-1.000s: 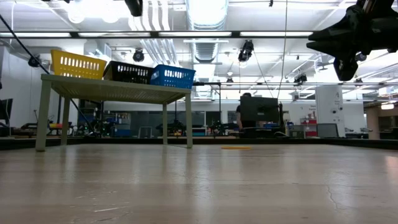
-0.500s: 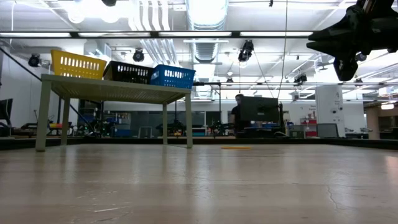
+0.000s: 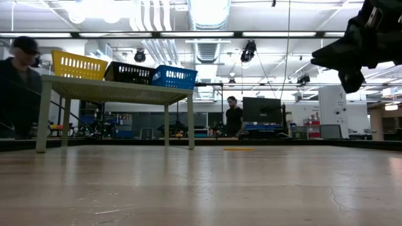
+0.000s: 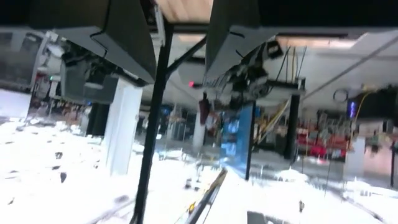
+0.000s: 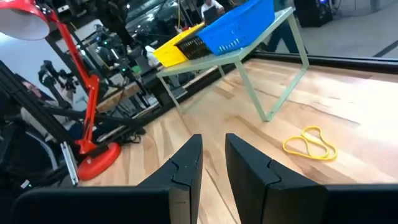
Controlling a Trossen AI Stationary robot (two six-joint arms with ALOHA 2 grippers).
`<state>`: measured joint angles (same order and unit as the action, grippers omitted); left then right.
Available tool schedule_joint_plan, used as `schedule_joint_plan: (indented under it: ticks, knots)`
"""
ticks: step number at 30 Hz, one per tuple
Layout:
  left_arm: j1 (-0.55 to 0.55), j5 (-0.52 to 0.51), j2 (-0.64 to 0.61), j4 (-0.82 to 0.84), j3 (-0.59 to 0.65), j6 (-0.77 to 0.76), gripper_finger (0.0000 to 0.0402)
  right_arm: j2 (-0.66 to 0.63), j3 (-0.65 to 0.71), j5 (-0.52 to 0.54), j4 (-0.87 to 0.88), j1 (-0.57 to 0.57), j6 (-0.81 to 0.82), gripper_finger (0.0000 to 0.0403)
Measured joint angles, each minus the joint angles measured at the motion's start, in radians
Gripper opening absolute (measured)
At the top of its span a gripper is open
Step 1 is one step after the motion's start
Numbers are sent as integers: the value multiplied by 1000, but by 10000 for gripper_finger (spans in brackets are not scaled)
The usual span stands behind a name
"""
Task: Pick & Place Office Desk Supplies
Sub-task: Put the yellow rubber band into the yellow basket on the shelf
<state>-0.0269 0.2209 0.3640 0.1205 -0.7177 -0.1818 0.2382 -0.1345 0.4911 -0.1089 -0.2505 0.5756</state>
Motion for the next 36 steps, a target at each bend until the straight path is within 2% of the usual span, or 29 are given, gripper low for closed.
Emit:
schedule_joint_plan:
  ticks: [4,14,19,26,36]
  knots:
    - [0,13,-85,23,3,-8,143,0,0,0,0,0,0,68]
    - [0,19,-288,209,6,-58,143,0,0,0,0,0,0,68]
    - [0,18,-317,256,6,-83,143,0,0,0,0,0,0,68]
    - [0,16,-332,361,6,-23,143,0,0,0,0,0,0,68]
    - [0,16,-364,350,33,21,143,0,0,0,0,0,0,68]
